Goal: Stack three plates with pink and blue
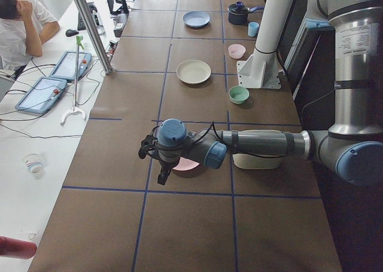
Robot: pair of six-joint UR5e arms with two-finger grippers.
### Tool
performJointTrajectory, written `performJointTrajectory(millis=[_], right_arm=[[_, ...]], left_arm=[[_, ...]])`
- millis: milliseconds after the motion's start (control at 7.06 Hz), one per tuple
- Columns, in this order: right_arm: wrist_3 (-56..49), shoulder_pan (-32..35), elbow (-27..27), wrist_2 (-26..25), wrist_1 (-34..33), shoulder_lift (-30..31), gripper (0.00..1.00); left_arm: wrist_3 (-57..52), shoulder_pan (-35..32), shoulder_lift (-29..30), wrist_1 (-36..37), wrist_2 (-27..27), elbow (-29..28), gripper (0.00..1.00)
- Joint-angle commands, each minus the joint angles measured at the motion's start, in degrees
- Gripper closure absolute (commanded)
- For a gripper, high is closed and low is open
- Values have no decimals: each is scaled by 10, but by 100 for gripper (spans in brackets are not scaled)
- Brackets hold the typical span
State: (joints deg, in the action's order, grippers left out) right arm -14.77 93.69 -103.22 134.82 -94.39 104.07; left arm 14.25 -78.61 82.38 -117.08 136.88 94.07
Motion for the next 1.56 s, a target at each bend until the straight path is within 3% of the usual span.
performJointTrajectory(millis=[0,142,566,708,850,991,1416], right_arm=[[0,0,0,0,-1,1,0],[-1,0,0,0,0,1,0],[-2,0,0,0,0,2,0],[-3,0,0,0,0,2,0],[-4,0,0,0,0,3,0],[-4,0,0,0,0,3,0],[-4,0,0,0,0,3,0]], left_arm=[[161,92,-4,-157,-38,-76,0],[256,127,-1,-216,-63,-92,0],[290,183,0,-237,-105,-107,1],[291,186,-1,-235,-104,-107,26],[291,186,0,-235,-103,-111,68],[291,185,0,-236,-102,-114,92],[293,185,1,-233,-81,-96,100]])
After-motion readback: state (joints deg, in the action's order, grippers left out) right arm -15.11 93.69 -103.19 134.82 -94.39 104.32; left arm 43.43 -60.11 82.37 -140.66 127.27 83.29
